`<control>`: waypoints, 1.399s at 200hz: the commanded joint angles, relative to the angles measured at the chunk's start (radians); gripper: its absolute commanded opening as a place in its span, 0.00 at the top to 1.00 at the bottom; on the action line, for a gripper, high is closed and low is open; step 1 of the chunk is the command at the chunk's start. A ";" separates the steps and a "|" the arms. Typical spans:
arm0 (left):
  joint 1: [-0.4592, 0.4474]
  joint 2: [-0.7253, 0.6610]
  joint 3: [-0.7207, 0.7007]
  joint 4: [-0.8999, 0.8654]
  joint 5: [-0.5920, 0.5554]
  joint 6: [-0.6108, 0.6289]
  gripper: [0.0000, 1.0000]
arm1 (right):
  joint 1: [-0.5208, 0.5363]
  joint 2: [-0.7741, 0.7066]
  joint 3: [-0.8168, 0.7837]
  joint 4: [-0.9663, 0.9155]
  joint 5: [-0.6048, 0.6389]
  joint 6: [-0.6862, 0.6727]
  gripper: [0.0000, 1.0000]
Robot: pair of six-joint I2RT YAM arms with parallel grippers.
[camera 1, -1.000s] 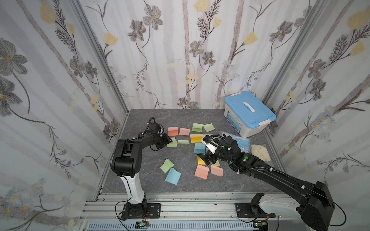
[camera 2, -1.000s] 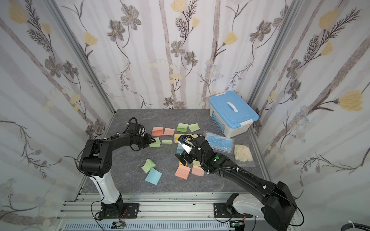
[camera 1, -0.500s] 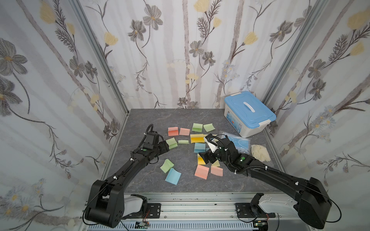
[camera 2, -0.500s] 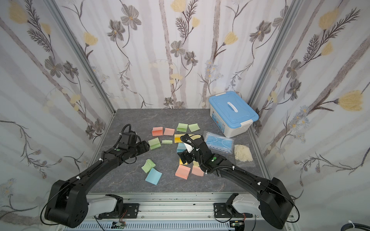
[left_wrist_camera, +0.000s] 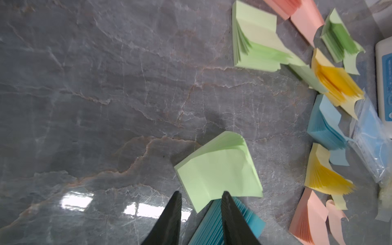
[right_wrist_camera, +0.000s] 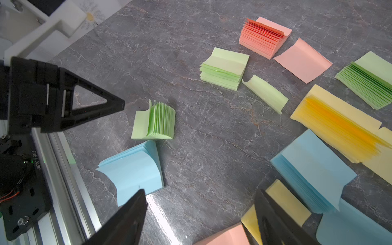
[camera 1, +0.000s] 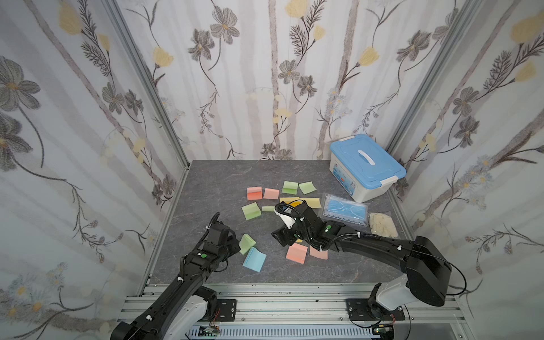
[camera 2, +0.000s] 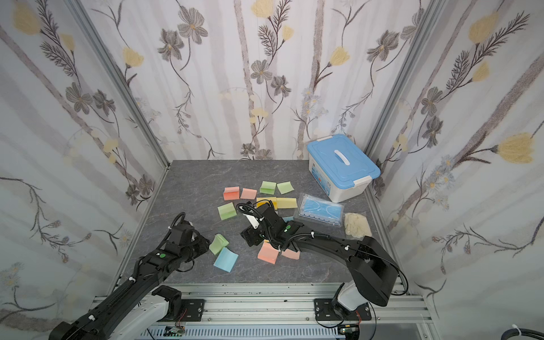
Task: Tear off pages from different memo pads
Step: Move the memo pad to the center of the board.
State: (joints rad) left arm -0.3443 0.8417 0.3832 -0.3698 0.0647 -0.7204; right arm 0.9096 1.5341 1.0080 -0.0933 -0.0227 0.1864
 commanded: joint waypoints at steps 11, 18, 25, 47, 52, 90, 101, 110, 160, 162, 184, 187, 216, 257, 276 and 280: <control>-0.010 0.019 -0.066 0.064 -0.007 -0.068 0.69 | 0.030 0.038 0.036 -0.002 0.011 0.038 0.19; -0.011 0.034 -0.080 0.095 0.001 -0.077 0.69 | 0.034 0.045 0.040 -0.005 0.012 0.037 0.19; -0.012 0.055 -0.090 0.131 0.012 -0.086 0.70 | 0.038 0.049 0.043 -0.008 0.013 0.036 0.19; -0.020 0.145 -0.096 0.245 0.049 -0.109 0.71 | 0.040 0.053 0.047 -0.015 0.021 0.034 0.18; -0.025 0.165 -0.093 0.267 0.053 -0.114 0.71 | 0.039 0.053 0.047 -0.017 0.021 0.033 0.18; -0.055 0.319 -0.036 0.331 0.011 -0.090 0.71 | 0.039 0.045 0.047 -0.046 0.036 0.009 0.17; -0.056 0.359 -0.010 0.327 -0.009 -0.064 0.71 | 0.040 0.041 0.044 -0.057 0.049 -0.002 0.17; -0.056 0.392 0.012 0.329 -0.024 -0.044 0.71 | 0.040 0.038 0.043 -0.065 0.058 -0.009 0.16; -0.058 0.648 0.141 0.463 0.083 0.067 0.74 | 0.037 0.013 0.017 -0.082 0.139 -0.039 0.14; -0.059 0.657 0.146 0.470 0.088 0.068 0.74 | 0.037 0.011 0.016 -0.082 0.142 -0.039 0.14; -0.060 0.715 0.172 0.538 0.152 0.075 0.74 | 0.034 -0.008 0.001 -0.094 0.178 -0.052 0.13; -0.061 0.715 0.175 0.539 0.157 0.079 0.74 | 0.034 -0.012 -0.002 -0.096 0.184 -0.054 0.13; -0.060 0.638 0.216 0.415 0.087 0.157 0.52 | 0.026 -0.047 -0.029 -0.103 0.222 -0.073 0.10; -0.062 0.409 0.162 0.344 0.074 0.157 0.16 | 0.015 -0.071 -0.043 -0.102 0.234 -0.087 0.07; -0.068 0.359 0.145 0.352 0.121 0.130 0.08 | 0.015 -0.066 -0.046 -0.100 0.234 -0.091 0.06; -0.072 0.357 0.145 0.352 0.128 0.125 0.07 | 0.015 -0.064 -0.044 -0.099 0.234 -0.091 0.06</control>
State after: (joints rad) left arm -0.4076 1.2327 0.5396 0.0067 0.1486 -0.5766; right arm 0.9237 1.4700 0.9657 -0.1921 0.1909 0.1043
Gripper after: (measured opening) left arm 0.905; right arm 0.935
